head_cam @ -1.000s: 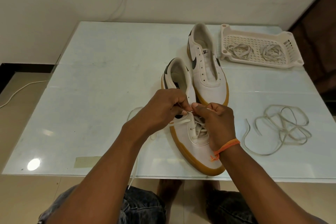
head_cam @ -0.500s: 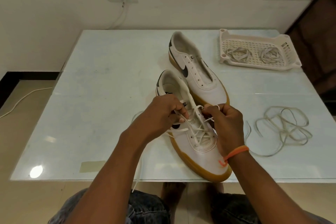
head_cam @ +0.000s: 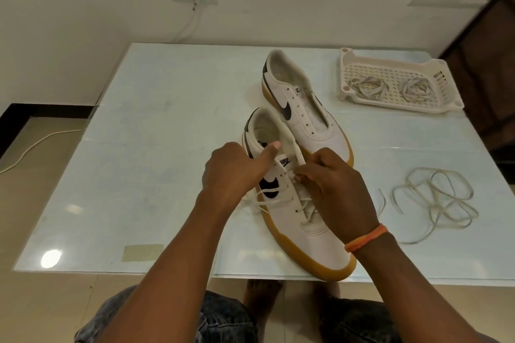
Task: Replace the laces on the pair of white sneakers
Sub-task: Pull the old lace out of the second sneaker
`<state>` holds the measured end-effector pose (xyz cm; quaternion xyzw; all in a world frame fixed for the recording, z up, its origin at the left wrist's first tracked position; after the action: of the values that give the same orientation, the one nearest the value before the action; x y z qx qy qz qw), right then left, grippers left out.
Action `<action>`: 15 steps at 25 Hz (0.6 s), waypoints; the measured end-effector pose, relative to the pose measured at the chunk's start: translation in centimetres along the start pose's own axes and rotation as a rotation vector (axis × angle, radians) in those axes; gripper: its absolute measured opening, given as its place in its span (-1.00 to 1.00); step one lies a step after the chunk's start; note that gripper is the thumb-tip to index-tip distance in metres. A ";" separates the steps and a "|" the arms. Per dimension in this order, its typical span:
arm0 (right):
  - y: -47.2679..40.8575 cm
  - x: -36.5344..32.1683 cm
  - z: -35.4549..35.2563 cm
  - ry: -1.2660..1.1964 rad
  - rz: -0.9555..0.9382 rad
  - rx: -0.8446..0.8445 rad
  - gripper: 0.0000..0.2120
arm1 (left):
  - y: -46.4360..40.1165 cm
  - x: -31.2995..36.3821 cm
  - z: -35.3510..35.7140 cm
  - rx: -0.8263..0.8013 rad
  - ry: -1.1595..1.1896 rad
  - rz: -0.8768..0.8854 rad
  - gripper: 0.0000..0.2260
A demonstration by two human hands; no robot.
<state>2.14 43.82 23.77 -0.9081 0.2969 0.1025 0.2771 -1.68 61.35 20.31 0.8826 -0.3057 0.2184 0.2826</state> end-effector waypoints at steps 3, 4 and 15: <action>-0.2 1.0 -0.9 -0.120 0.114 0.102 -0.94 | 0.4 1.3 0.9 -0.029 -0.088 0.064 -0.44; -0.2 1.7 -1.4 -0.149 0.190 0.153 -0.96 | 0.4 1.5 0.8 -0.026 -0.092 0.085 -0.47; 1.0 4.7 -2.0 -0.126 0.399 0.109 -0.66 | -0.9 2.1 0.3 0.005 0.014 0.241 -0.50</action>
<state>5.33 39.74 23.30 -0.8068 0.4577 0.1956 0.3182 0.45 60.87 20.92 0.8386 -0.4070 0.2577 0.2544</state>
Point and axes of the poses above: each hand's wrist, its own y-axis away from the middle knuckle, its own z-axis out of the palm, x = y × z, the point moved 8 cm from there along -y, towards the middle knuckle, and after that the axes turned 4 degrees about -z, right-handed, at the moved point
